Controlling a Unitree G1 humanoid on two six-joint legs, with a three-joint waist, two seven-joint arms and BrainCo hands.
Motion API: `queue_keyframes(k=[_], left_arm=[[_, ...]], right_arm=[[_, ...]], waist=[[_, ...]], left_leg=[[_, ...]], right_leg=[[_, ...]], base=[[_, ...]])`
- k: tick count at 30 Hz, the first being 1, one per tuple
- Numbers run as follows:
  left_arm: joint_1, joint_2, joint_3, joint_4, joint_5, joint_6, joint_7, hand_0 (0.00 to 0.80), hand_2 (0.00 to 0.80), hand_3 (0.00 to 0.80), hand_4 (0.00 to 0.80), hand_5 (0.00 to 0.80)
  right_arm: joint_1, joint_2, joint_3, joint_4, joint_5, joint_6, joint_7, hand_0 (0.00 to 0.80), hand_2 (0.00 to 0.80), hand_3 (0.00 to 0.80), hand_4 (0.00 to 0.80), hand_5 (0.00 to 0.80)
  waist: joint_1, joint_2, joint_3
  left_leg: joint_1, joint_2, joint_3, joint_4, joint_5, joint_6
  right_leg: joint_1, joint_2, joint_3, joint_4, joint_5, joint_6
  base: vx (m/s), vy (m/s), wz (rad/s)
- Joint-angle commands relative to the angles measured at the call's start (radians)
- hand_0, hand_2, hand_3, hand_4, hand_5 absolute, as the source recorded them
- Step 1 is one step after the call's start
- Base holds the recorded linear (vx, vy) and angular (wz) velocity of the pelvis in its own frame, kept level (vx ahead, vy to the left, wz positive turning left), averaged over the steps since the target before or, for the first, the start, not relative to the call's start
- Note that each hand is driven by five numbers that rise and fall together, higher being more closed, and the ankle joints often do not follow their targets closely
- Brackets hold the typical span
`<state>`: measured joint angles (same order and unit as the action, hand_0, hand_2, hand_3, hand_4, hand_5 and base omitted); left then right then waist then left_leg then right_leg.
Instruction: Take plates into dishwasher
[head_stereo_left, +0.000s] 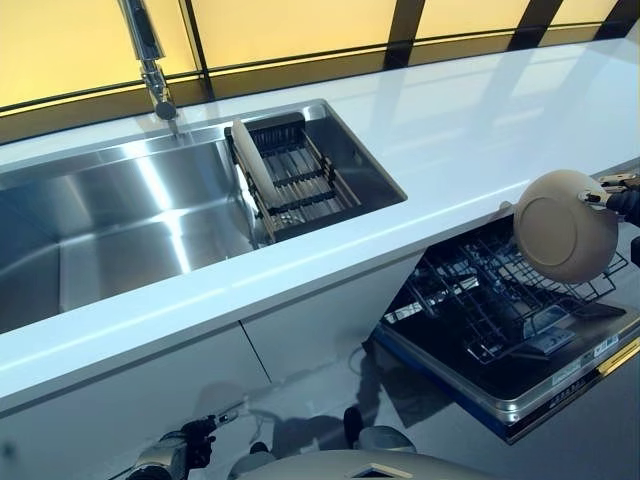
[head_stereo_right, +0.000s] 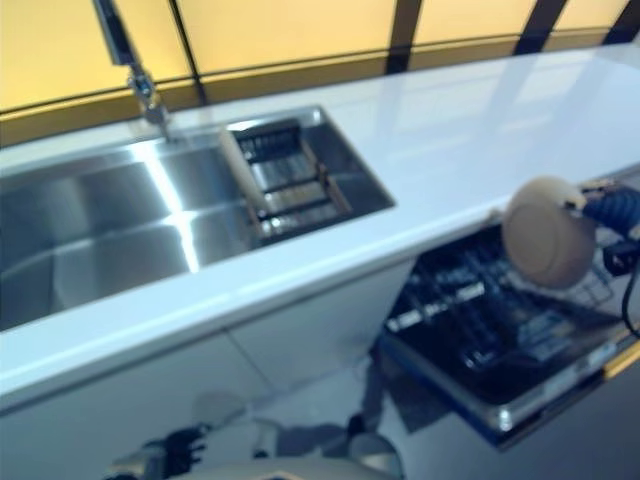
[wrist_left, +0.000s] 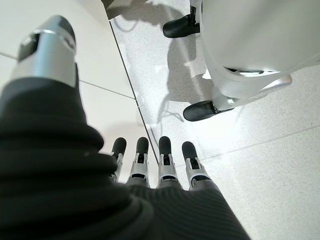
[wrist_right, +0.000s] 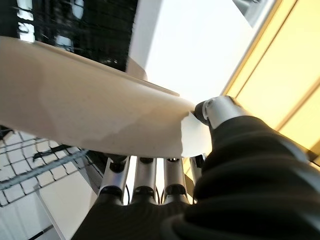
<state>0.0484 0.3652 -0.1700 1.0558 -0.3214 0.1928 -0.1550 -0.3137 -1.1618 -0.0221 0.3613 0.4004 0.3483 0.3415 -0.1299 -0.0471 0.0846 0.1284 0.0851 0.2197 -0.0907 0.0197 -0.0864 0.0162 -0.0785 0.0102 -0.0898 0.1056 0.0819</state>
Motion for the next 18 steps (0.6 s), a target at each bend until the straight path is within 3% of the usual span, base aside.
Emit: queue_keyframes(k=[1, 18], left_arm=[[-0.025, 0.026, 0.028, 0.048, 0.057, -0.029, -0.008, 0.0, 0.0, 0.0, 0.0, 0.0], [-0.026, 0.016, 0.043, 0.021, 0.082, -0.021, -0.012, 0.0, 0.0, 0.0, 0.0, 0.0]], right_arm=[[-0.023, 0.038, -0.072, -0.047, -0.056, -0.052, 0.019, 0.8, 0.8, 0.8, 0.8, 0.8], [0.05, 0.168, -0.031, -0.066, -0.201, -0.1, 0.007, 0.8, 0.8, 0.8, 0.8, 0.8]], waist=[[0.007, -0.032, 0.013], [0.016, -0.025, 0.026]], left_leg=[[0.024, -0.05, -0.041, 0.01, -0.056, 0.067], [0.021, -0.048, -0.04, 0.014, -0.054, 0.065]], right_leg=[[0.025, 0.002, -0.022, 0.025, -0.01, 0.05], [0.027, 0.0, -0.038, 0.026, -0.012, 0.049]], base=[[0.0, 0.0, 0.0], [0.0, 0.0, 0.0]])
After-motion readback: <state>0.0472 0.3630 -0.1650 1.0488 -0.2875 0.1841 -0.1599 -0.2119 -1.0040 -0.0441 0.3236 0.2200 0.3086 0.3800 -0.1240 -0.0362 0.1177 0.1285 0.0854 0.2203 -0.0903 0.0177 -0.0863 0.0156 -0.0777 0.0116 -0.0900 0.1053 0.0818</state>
